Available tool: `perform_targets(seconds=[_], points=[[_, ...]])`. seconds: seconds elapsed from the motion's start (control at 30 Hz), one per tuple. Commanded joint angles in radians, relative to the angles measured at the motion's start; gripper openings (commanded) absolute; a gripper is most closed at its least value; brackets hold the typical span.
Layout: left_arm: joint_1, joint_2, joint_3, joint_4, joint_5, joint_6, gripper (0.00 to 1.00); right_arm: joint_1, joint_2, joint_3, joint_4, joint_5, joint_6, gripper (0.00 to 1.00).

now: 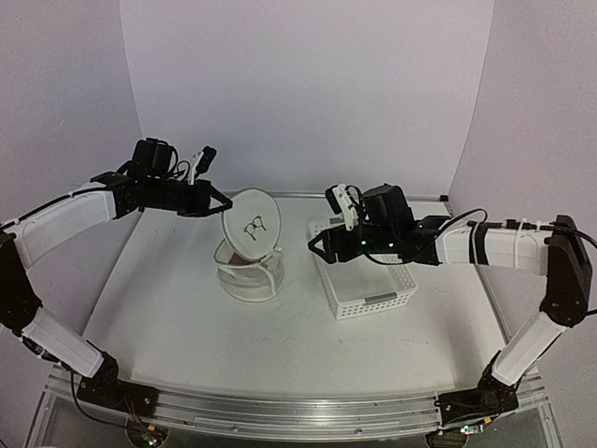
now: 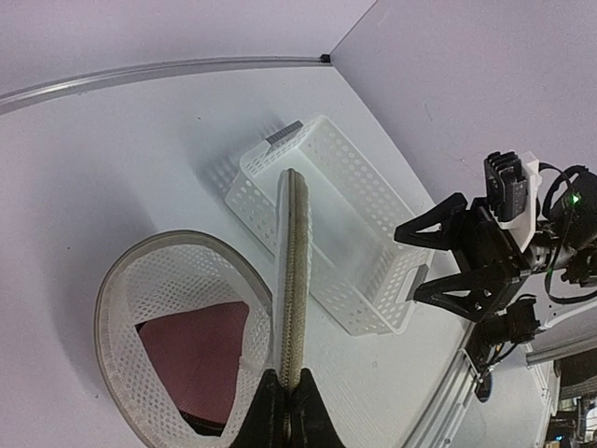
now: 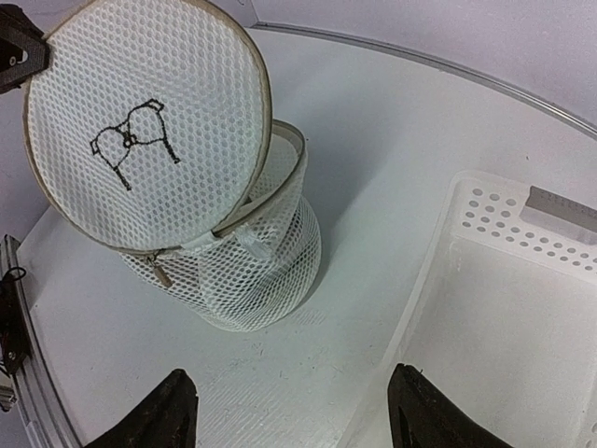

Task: Unzip the laundry bag and remove the bra
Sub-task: Open the lid of the laundry bag.

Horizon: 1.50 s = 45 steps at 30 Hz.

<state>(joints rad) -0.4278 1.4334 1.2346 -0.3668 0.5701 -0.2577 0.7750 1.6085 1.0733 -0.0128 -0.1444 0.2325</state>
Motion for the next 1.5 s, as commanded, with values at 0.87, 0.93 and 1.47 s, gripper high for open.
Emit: perform_targets(seconds=[0.87,0.93,1.47], points=[[-0.526,-0.054,0.049,-0.055,-0.810,0.213,0.00,0.000,-0.248,-0.166,0.047,0.144,0.050,0.74],[-0.566,-0.038,0.046,-0.063,-0.887,0.234,0.00,0.000,-0.253,-0.170,0.048,0.144,0.055,0.74],[-0.810,0.137,0.145,-0.128,-1.181,0.295,0.05,0.000,-0.261,-0.192,0.050,0.187,0.067,0.75]])
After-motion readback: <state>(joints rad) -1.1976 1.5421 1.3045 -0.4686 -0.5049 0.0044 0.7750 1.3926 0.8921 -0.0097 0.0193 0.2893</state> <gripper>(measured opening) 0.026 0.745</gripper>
